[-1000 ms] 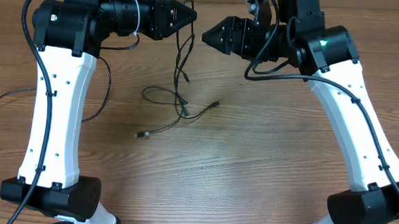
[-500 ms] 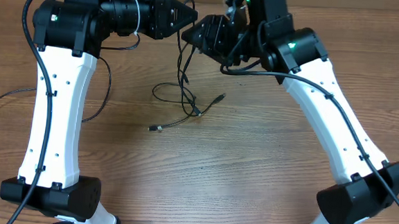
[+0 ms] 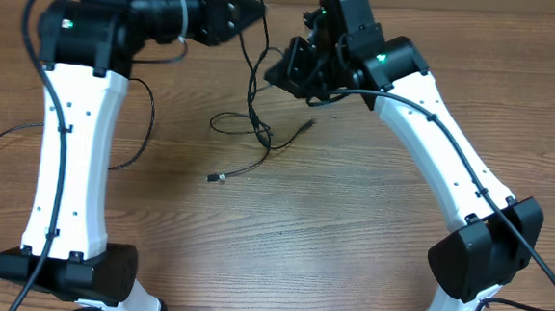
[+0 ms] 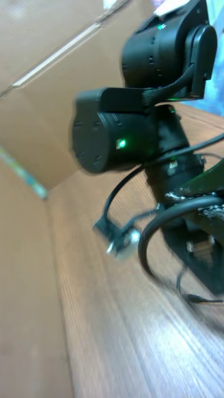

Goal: Untangle cables

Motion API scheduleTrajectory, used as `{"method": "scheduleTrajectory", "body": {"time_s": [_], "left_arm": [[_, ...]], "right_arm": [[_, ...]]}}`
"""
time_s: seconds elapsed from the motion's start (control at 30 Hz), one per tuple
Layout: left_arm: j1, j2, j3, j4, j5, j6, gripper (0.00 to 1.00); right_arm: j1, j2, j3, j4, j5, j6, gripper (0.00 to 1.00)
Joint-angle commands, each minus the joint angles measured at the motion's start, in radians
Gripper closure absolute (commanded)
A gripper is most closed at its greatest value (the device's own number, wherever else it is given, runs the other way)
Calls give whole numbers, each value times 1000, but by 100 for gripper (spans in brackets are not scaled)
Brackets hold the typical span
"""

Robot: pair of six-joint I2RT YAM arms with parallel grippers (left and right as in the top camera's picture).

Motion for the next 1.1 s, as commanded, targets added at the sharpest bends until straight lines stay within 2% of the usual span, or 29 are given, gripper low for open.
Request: {"method": "scheduleTrajectory", "body": {"time_s": [0.0,0.03,0.13,0.33,0.4,0.7,0.77,0.83,0.97,1.0,1.03,1.07], "left_arm": [[100,-6,41,40,100,-79,96],[139,-6,63,45,157,-79,96],[198,-8,99,45,204,-79,96],[310,-46,134,46,204,-95,96],[356,-66,134,45,204,-94,96],[493,-129,134,45,201,-94,96],[508,-137,134,37,201,-94,96],[508,-137,134,8,198,-89,96],[455,-134,131,-115,108,10,96],[433,-132,131,-153,62,32,94],[386,-127,131,-213,-25,53,83],[349,-121,131,-248,-86,55,76]], "right_arm": [[-55,2,16,-81,116,-133,96],[-72,2,16,-126,179,-157,96],[-108,2,3,-180,307,-198,96],[-209,2,-101,-196,540,-225,96],[-265,3,-153,-181,560,-251,96],[-460,3,-225,-175,553,-276,96],[-486,3,-225,-175,502,-293,96],[-504,3,-225,-159,366,-389,96],[-500,3,-225,-149,234,-482,96],[-497,3,-225,-152,223,-489,93],[-489,3,-225,-155,198,-513,77],[-485,3,-225,-156,188,-524,64]]}}
